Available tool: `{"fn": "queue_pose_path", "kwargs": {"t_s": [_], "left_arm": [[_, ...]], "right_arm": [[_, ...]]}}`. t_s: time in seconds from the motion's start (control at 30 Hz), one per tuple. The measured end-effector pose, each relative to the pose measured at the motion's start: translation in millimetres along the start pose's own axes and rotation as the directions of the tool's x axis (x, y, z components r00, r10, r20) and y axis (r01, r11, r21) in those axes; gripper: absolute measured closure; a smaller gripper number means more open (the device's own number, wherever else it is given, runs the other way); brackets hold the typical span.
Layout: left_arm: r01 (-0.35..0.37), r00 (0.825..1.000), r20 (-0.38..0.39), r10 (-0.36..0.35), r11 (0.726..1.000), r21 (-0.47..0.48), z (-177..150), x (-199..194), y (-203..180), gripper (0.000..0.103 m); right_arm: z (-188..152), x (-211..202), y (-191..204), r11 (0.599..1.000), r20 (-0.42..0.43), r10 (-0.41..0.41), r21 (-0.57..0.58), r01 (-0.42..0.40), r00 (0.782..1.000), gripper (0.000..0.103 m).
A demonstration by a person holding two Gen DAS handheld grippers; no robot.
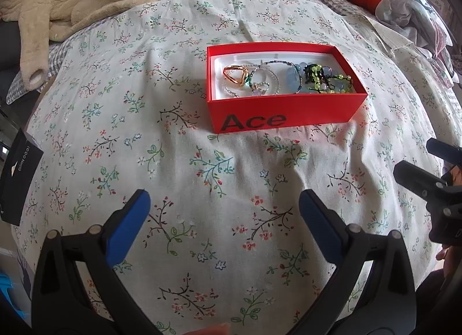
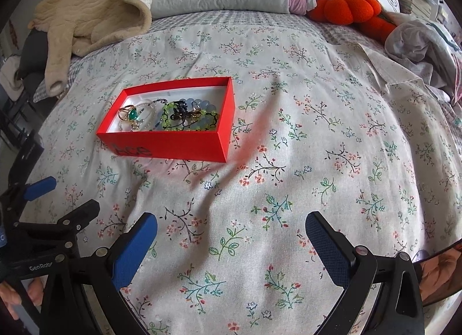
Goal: Organize jewelry
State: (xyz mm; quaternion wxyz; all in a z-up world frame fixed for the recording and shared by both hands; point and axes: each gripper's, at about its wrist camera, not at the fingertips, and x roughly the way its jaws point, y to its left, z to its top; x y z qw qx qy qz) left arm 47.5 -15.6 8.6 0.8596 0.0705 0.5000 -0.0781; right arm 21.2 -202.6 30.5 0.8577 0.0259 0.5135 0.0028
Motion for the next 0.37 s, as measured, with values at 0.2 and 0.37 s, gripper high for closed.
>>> {"fn": "queue_pose_path", "kwargs": {"t_s": [0.2, 0.37], "left_arm": [[0.000, 1.000, 0.002, 0.000, 1.000, -0.011, -0.8, -1.6, 2.9, 0.001], [-0.012, 1.000, -0.004, 0.012, 1.000, -0.018, -1.5, -0.9, 5.0, 0.001]], "right_arm": [[-1.1, 0.1, 4.9, 1.000, 0.002, 0.000, -0.008, 0.000, 1.000, 0.000], [-2.0, 3.9, 8.8, 1.000, -0.010, 0.001, -0.015, -0.001, 1.000, 0.000]]}}
